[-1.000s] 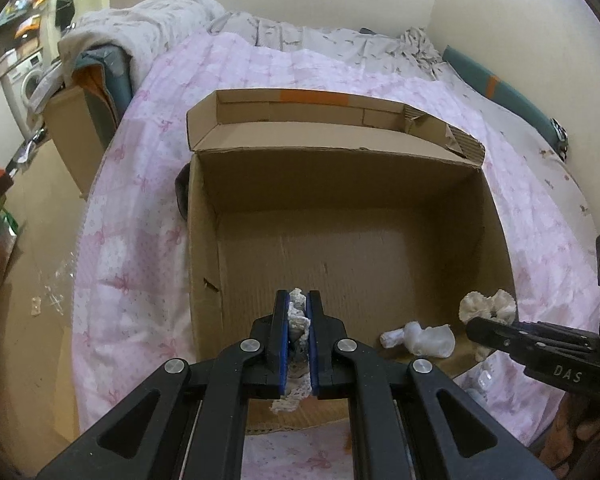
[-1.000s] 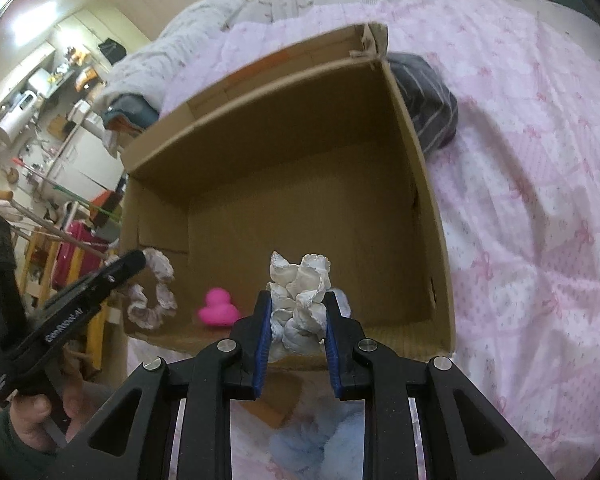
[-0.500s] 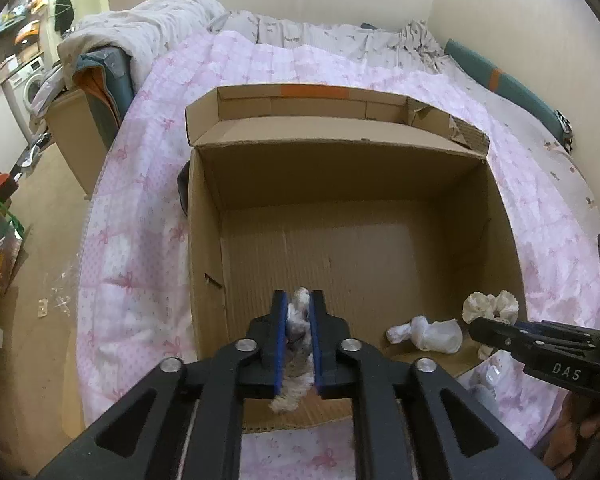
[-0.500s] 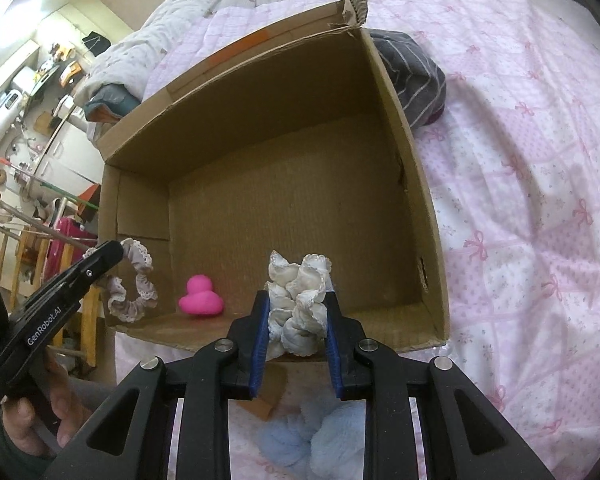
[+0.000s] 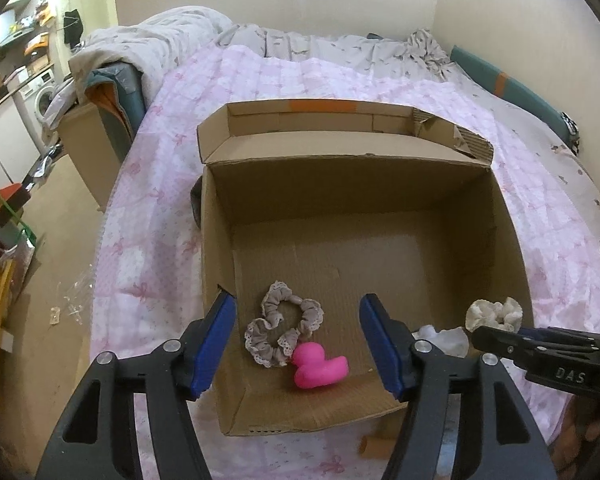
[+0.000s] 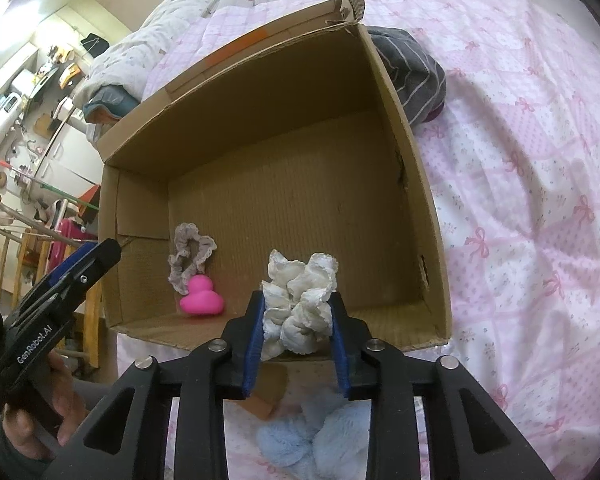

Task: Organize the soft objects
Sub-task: 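Withdraw both open grippers from the box toward the remaining items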

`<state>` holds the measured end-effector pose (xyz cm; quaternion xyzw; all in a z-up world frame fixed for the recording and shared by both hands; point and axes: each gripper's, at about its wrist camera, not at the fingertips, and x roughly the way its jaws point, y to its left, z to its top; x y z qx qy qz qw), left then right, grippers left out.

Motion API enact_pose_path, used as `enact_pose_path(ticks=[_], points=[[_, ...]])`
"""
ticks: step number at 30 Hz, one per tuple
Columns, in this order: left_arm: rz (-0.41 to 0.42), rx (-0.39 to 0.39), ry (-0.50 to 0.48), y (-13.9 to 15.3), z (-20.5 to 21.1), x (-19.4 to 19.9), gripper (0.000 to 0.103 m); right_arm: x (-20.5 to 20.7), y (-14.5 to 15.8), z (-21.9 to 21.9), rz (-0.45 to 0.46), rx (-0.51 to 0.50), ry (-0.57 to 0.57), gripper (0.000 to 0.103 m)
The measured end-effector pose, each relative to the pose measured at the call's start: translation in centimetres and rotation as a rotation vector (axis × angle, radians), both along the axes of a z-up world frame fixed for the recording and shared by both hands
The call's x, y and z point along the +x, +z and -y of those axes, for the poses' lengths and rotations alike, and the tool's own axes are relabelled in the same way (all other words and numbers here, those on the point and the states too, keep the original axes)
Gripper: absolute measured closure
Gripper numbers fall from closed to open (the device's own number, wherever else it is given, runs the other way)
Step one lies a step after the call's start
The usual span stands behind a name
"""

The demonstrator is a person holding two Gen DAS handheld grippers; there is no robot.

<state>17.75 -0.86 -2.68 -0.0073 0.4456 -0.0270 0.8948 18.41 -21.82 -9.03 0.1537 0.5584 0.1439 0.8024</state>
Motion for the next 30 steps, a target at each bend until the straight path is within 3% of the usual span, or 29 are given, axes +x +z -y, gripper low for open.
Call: enact_pose_path(ticks=[2, 4, 8, 13, 20, 26, 30], points=[[-0.002, 0.001, 0.004, 0.0, -0.1, 0.1, 0.041, -0.1, 0.1, 0.1, 0.006, 0.000, -0.005, 0.051], [-0.005, -0.002, 0.008, -0.1, -0.2, 0.2, 0.041, -0.1, 0.4, 0.1, 0.020, 0.002, -0.007, 0.046], [-0.007, 0.000, 0.007, -0.1, -0.2, 0.2, 0.041, -0.2, 1.3, 0.5, 0.063, 0.032, -0.029, 0.027], [-0.010, -0.006, -0.017, -0.2, -0.1, -0.2, 0.041, -0.4, 2.7, 1.6, 0.127, 0.077, -0.077, 0.020], [0.023, 0.016, -0.016, 0.6, -0.4, -1.2, 0.041, -0.6, 3.4, 3.0, 0.151, 0.121, -0.123, 0.020], [0.028, -0.011, -0.008, 1.5, -1.0, -2.7, 0.041, -1.3, 4.5, 3.3, 0.189, 0.142, -0.112, 0.020], [0.039, 0.014, -0.008, 1.7, -0.9, -3.8, 0.041, -2.1, 5.2, 3.5, 0.209, 0.128, -0.106, 0.020]])
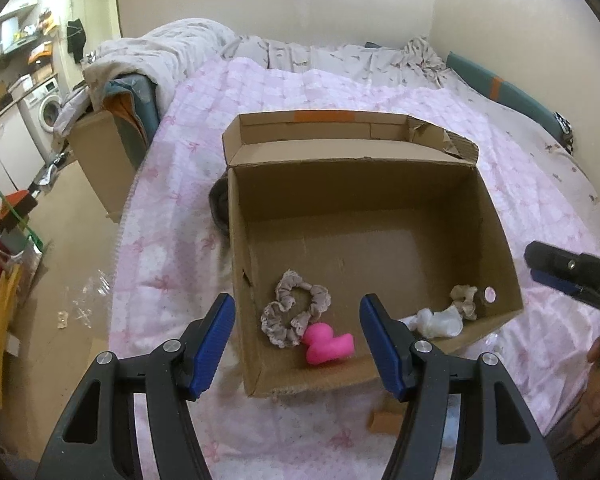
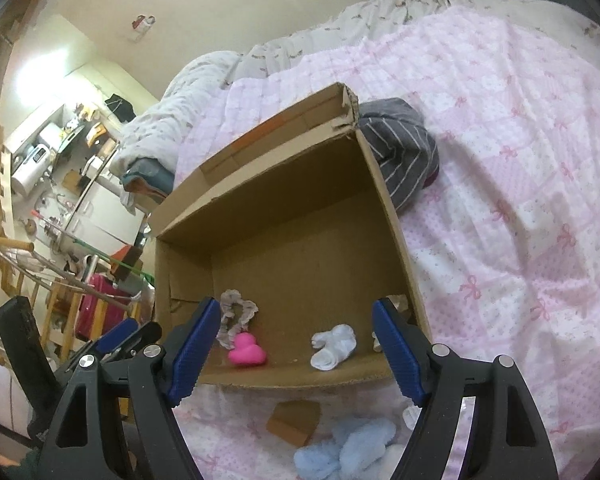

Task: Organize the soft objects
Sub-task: 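Withdraw both open grippers from the box toward the remaining items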

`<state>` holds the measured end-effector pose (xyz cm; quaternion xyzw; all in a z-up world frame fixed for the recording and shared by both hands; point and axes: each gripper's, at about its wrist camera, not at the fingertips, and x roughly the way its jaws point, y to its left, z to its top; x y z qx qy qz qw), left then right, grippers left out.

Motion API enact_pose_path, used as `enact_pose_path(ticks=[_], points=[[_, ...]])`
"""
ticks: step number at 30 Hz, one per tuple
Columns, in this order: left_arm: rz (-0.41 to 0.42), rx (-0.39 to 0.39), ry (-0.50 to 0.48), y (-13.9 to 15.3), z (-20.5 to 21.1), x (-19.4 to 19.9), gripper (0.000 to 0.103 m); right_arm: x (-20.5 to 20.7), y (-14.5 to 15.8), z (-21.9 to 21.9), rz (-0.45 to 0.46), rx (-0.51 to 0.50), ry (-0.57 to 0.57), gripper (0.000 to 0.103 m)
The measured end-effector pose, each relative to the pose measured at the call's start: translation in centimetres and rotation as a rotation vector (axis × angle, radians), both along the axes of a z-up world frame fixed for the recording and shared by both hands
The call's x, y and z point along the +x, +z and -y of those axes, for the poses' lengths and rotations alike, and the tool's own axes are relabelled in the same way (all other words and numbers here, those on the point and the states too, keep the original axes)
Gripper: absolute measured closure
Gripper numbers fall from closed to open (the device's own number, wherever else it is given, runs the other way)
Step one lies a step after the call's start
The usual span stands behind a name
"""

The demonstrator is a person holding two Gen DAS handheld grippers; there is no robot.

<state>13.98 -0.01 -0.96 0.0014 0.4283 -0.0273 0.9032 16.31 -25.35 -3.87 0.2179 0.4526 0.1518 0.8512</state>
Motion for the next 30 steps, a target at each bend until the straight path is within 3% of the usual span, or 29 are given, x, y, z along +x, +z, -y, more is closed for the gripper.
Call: enact_pose_path(ticks=[12, 23, 30], points=[[-0.001, 0.022, -0.001, -0.1, 0.5, -3.4, 0.041, -3.0, 1.5, 1.4, -0.004, -0.062, -0.017, 0.020], [-0.032, -0.023, 0.040, -0.4, -0.5, -5.2, 0.041, -5.6, -1.0, 0.5, -0.109, -0.057, -0.005, 0.020], [-0.056, -0.007, 0.058, -1.2, -0.4, -5.6, 0.041, -7.6, -2.5, -0.1, -0.127, -0.089, 0.022, 0.020]])
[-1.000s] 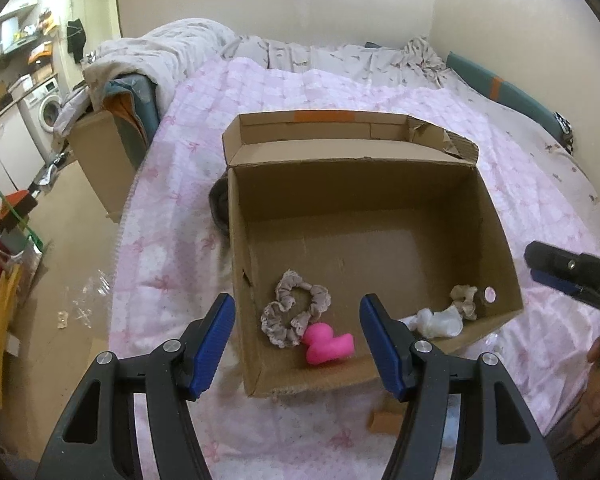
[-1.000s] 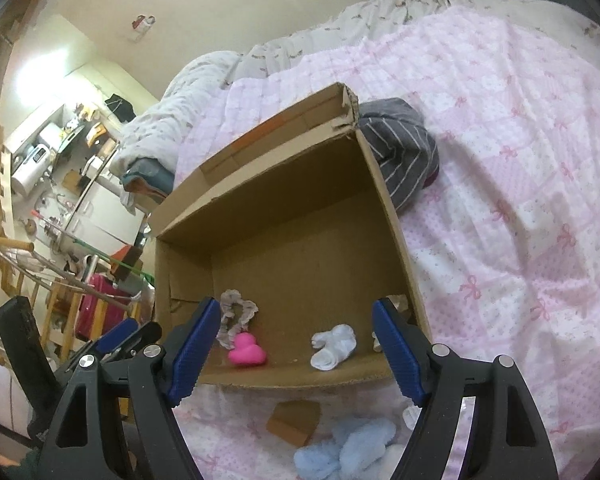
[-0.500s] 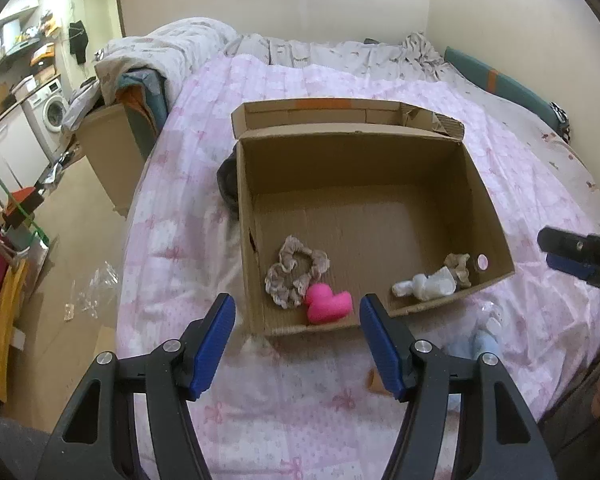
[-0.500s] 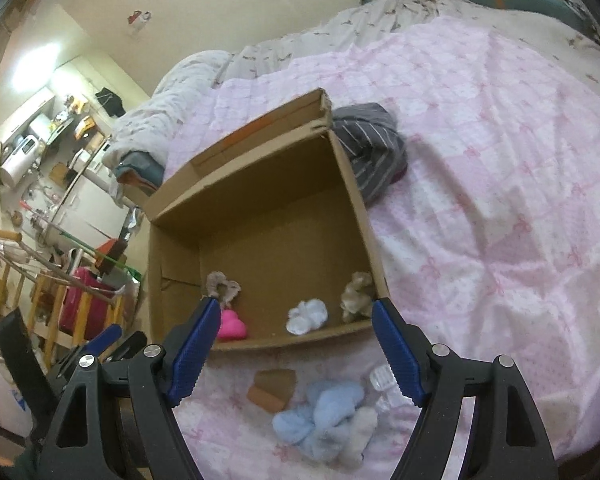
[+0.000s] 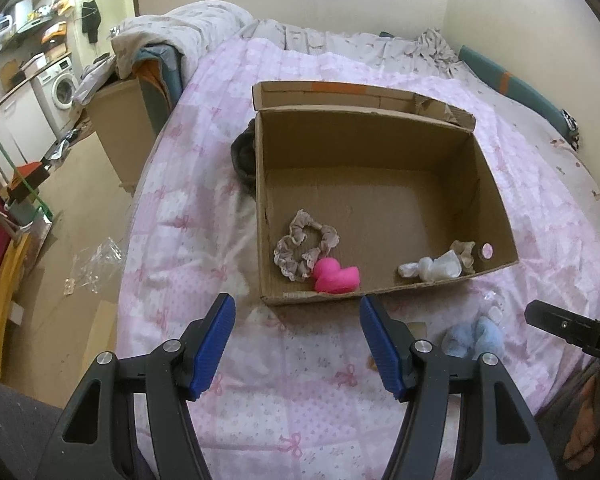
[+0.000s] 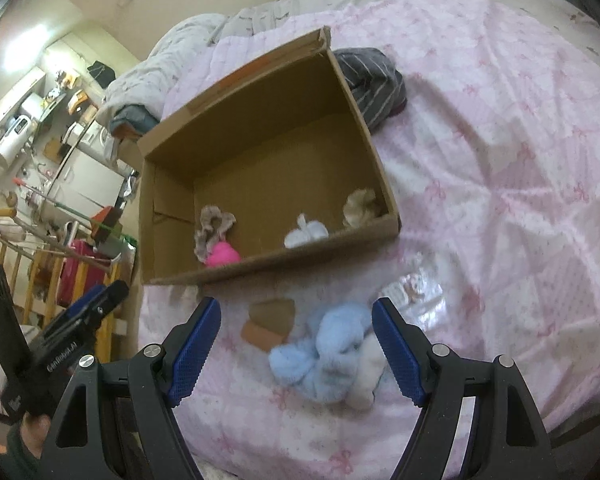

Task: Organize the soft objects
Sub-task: 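Withdraw both open grippers from the box toward the remaining items, then grasp the light blue plush with the right gripper while the left gripper grasps the tan foam piece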

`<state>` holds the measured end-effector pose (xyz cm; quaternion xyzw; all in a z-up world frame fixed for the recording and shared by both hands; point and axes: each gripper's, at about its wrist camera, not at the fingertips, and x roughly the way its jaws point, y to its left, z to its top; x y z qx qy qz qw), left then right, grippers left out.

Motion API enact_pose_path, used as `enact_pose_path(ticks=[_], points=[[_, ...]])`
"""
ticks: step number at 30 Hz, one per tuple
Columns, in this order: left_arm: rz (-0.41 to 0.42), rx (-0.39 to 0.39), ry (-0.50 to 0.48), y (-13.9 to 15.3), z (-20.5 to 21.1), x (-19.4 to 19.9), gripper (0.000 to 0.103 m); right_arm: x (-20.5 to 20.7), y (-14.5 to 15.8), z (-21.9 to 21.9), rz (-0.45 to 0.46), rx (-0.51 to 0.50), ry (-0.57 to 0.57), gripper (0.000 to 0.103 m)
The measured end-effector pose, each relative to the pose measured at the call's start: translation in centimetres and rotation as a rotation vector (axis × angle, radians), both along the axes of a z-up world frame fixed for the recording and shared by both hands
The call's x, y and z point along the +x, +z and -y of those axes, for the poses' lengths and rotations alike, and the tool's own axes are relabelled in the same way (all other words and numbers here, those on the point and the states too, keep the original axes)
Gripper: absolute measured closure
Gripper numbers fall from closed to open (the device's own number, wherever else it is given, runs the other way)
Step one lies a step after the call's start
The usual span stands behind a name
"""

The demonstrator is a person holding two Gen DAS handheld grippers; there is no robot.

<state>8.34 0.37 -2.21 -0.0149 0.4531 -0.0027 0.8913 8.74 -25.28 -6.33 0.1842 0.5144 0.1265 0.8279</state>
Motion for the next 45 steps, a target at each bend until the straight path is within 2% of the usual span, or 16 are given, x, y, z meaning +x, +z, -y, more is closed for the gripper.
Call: enact_pose_path(ticks=[5, 10, 16, 20, 23, 27, 32, 37, 39, 42, 44, 45], points=[[-0.018, -0.015, 0.007, -0.4, -0.1, 0.2, 0.041, -0.2, -1.3, 2.0, -0.021, -0.009, -0.065, 0.020], [-0.037, -0.017, 0.002, -1.0, 0.3, 0.5, 0.041, 0.3, -2.2, 3.2, -0.052, 0.026, -0.098, 0.020], [-0.053, -0.007, -0.009, -1.6, 0.6, 0.7, 0.041, 0.8, -4.1, 1.2, -0.118, 0.022, 0.003, 0.020], [-0.064, -0.005, -0.010, -1.9, 0.8, 0.8, 0.041, 1.0, -6.7, -1.6, -0.225, -0.095, 0.089, 0.020], [-0.071, -0.003, -0.012, -2.2, 0.9, 0.8, 0.041, 1.2, -8.3, -2.9, -0.279, -0.126, 0.125, 0.020], [-0.080, -0.003, -0.012, -2.6, 1.1, 1.0, 0.041, 1.7, -8.5, -4.7, -0.260, -0.132, 0.154, 0.020], [-0.093, 0.007, -0.018, -3.0, 1.4, 1.3, 0.041, 1.9, -9.5, -7.9, -0.254, -0.249, 0.238, 0.009], [-0.102, -0.006, -0.005, -3.2, 1.2, 1.5, 0.041, 1.6, -9.9, -10.4, -0.182, -0.417, 0.309, 0.009], [-0.107, -0.011, 0.002, -3.3, 1.0, 1.6, 0.041, 1.5, -9.9, -10.7, -0.172, -0.443, 0.323, 0.013], [-0.114, -0.017, 0.007, -3.5, 0.8, 1.8, 0.041, 1.4, -9.4, -10.8, -0.157, -0.429, 0.327, 0.029], [-0.122, -0.020, 0.001, -3.7, 0.9, 1.8, 0.041, 1.2, -9.0, -10.6, -0.152, -0.399, 0.328, 0.053], [-0.128, -0.020, -0.004, -3.9, 0.8, 1.8, 0.041, 1.2, -8.9, -10.4, -0.154, -0.378, 0.330, 0.058]])
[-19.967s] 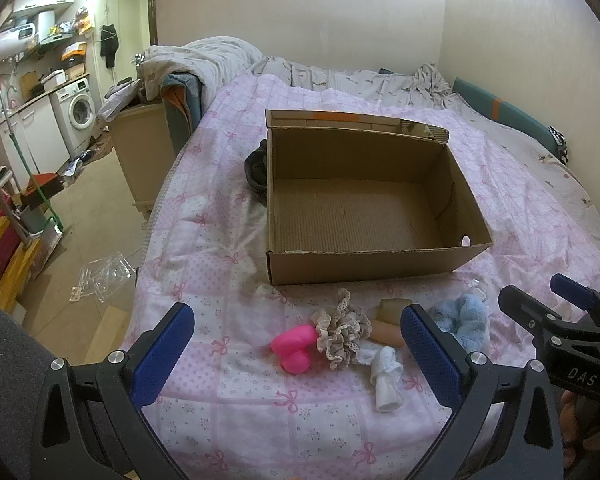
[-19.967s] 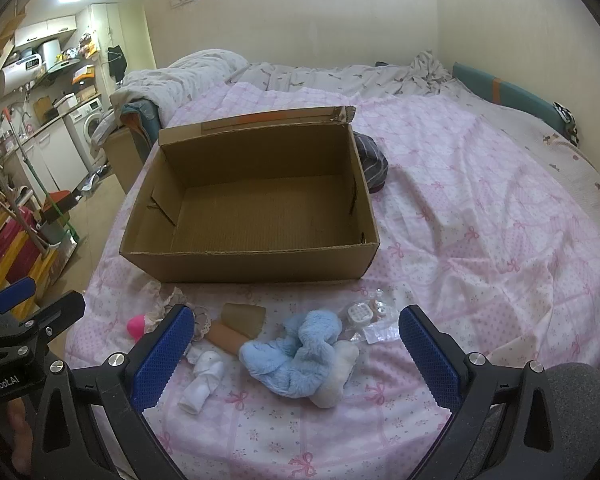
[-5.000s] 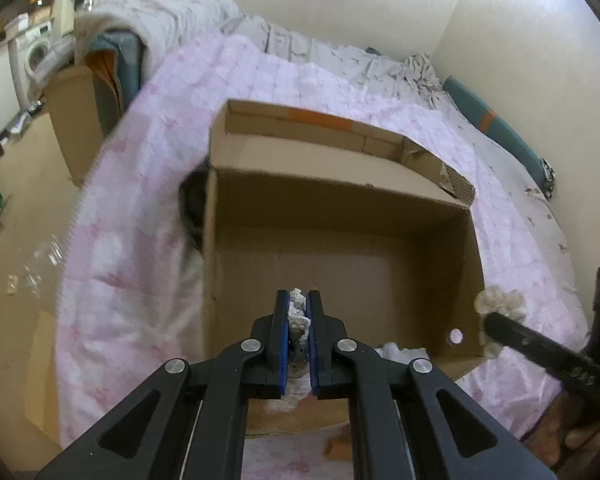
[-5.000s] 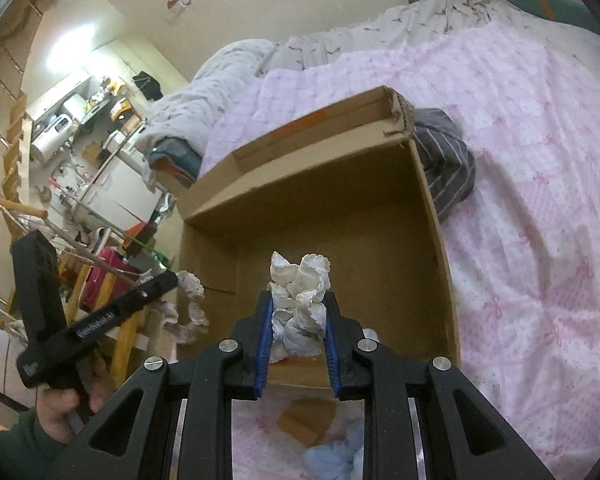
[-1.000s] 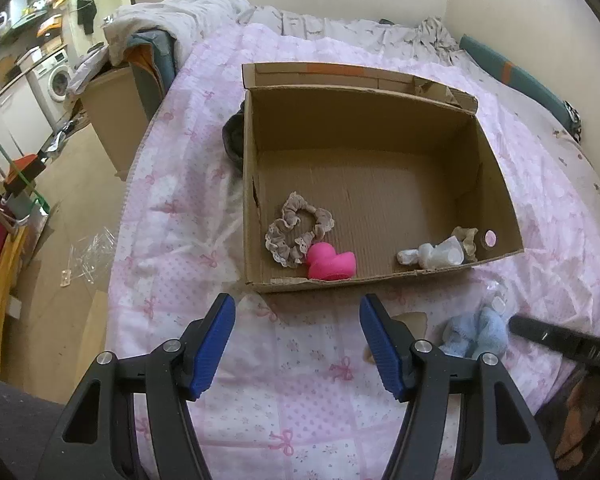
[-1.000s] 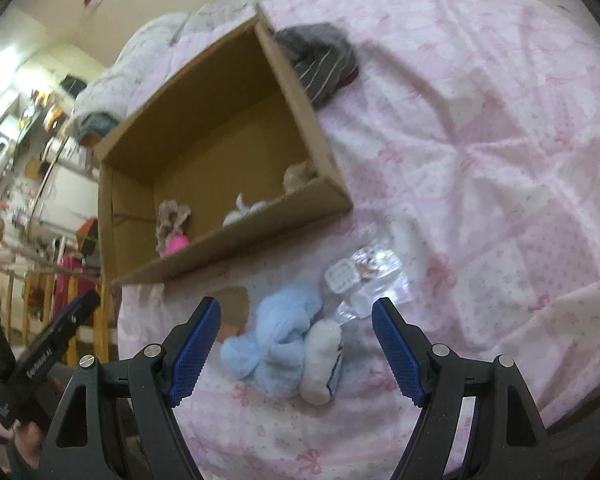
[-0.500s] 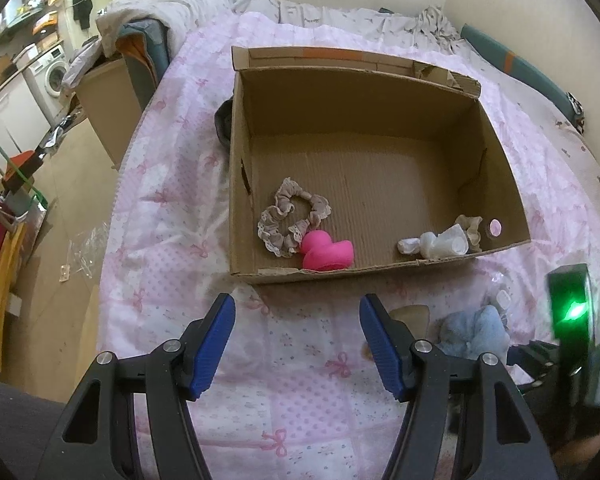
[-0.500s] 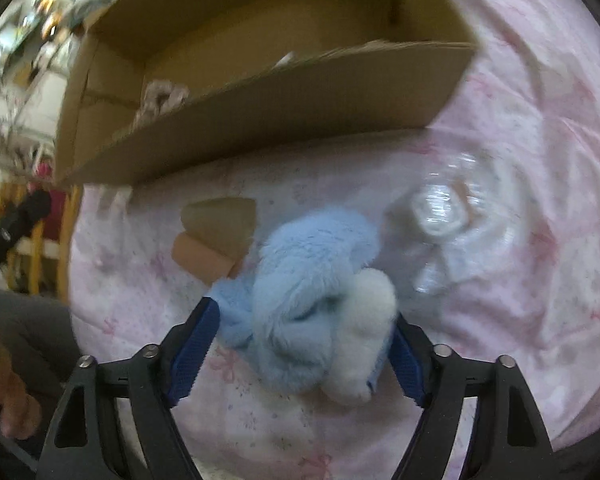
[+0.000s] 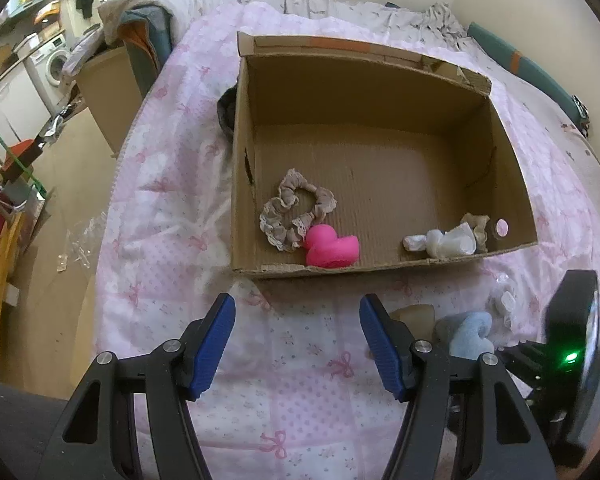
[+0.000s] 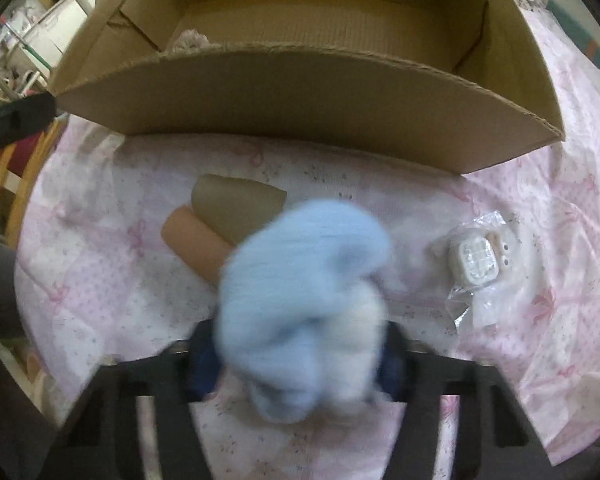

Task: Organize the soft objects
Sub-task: 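Grasp the light blue plush with the right gripper while the left gripper grasps the tan foam piece, then carry the plush and foam piece over the box and lower them inside with both grippers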

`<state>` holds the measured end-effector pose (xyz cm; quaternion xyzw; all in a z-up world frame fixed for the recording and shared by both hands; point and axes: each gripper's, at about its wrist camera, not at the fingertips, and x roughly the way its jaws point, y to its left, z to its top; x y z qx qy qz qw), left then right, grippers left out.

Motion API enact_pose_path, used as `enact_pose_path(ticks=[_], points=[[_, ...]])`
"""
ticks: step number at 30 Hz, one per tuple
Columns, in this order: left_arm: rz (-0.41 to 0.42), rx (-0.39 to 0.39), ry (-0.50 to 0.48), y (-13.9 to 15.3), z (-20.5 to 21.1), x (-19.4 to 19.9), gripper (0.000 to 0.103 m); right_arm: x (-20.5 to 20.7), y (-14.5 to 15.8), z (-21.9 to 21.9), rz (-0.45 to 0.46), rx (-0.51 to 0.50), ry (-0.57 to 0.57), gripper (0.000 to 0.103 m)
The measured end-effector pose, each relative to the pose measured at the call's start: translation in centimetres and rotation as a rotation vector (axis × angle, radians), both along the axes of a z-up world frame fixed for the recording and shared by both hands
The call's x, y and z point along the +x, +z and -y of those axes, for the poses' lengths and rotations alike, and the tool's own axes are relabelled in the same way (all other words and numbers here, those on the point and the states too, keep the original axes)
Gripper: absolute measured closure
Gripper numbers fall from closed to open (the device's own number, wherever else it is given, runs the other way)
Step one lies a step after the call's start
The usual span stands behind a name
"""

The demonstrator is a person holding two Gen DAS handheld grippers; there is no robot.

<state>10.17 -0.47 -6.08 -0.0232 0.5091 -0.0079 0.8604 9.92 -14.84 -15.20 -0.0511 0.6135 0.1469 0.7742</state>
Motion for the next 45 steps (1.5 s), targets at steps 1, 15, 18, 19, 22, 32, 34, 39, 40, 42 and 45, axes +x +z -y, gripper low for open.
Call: enact_pose_path(ticks=[1, 15, 18, 19, 22, 32, 34, 39, 40, 42, 45], points=[[-0.011, -0.003, -0.009, -0.3, 0.1, 0.0, 0.041, -0.1, 0.3, 0.2, -0.002, 0.019, 0.000, 0.062], [-0.198, -0.095, -0.334, -5.5, 6.4, 0.2, 0.041, -0.5, 7.2, 8.4, 0.099, 0.370, -0.263, 0.066], [-0.218, -0.097, -0.343, -6.7, 7.3, 0.9, 0.044, -0.9, 6.7, 7.9, 0.098, 0.355, -0.278, 0.066], [-0.227, -0.110, -0.346, -7.0, 7.5, 1.2, 0.045, -1.2, 7.1, 8.1, 0.097, 0.353, -0.280, 0.066], [-0.247, -0.099, -0.355, -7.7, 8.0, 1.7, 0.047, -1.5, 7.3, 7.9, 0.100, 0.347, -0.279, 0.066], [-0.252, -0.055, -0.319, -7.6, 6.5, 1.6, 0.094, -0.8, 6.7, 8.3, 0.094, 0.338, -0.279, 0.065], [-0.251, -0.069, -0.313, -7.3, 5.8, 1.4, 0.094, -0.8, 6.6, 8.1, 0.091, 0.331, -0.274, 0.065], [-0.243, -0.082, -0.273, -6.2, 3.9, 0.8, 0.094, -0.8, 6.7, 8.1, 0.088, 0.326, -0.275, 0.065], [-0.240, -0.074, -0.262, -6.1, 3.5, 0.4, 0.094, -0.9, 6.7, 8.2, 0.090, 0.327, -0.276, 0.065], [-0.238, -0.067, -0.230, -5.4, 2.7, -0.1, 0.094, -0.9, 6.8, 8.2, 0.088, 0.330, -0.276, 0.065], [-0.220, -0.058, -0.184, -4.7, 1.3, -0.9, 0.094, -1.0, 6.9, 7.9, 0.088, 0.326, -0.267, 0.065]])
